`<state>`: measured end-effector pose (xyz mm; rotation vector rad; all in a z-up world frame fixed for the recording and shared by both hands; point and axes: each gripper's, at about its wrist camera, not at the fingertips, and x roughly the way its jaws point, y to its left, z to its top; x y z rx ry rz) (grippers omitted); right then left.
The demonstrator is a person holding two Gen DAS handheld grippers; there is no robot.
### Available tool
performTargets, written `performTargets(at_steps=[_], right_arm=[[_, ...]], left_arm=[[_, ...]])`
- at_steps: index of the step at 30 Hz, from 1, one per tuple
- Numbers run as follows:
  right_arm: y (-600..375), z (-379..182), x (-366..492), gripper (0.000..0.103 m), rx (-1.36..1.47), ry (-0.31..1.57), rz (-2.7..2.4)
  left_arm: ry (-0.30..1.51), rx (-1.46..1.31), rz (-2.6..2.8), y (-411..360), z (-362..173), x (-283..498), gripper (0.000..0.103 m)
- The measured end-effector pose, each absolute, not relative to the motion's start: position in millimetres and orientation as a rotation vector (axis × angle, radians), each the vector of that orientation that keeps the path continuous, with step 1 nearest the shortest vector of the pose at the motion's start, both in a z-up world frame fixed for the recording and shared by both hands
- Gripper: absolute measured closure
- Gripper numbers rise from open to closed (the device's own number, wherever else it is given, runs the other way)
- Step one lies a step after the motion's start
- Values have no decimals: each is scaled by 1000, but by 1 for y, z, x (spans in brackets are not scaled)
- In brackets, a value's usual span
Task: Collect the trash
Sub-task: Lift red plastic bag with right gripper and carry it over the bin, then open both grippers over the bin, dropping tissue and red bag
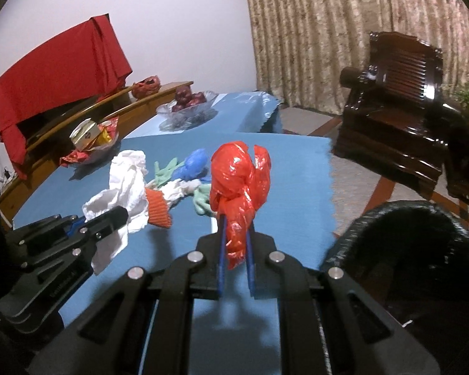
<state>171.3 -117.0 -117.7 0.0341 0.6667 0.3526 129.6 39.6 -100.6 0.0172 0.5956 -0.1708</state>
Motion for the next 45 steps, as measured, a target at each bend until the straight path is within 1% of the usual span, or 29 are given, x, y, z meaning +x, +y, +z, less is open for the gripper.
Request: performTargets(at_steps=[12, 24, 45], right_arm=[[-192, -106, 137, 93, 67, 648, 221], [-259, -107, 104, 93, 94, 642, 78], [-349, -143, 76, 93, 127, 707, -114]], left_arm=[[578, 45, -279, -19, -89, 118, 94], [573, 83, -401, -80, -84, 110, 94], [628, 138, -573, -184, -117, 118, 94]])
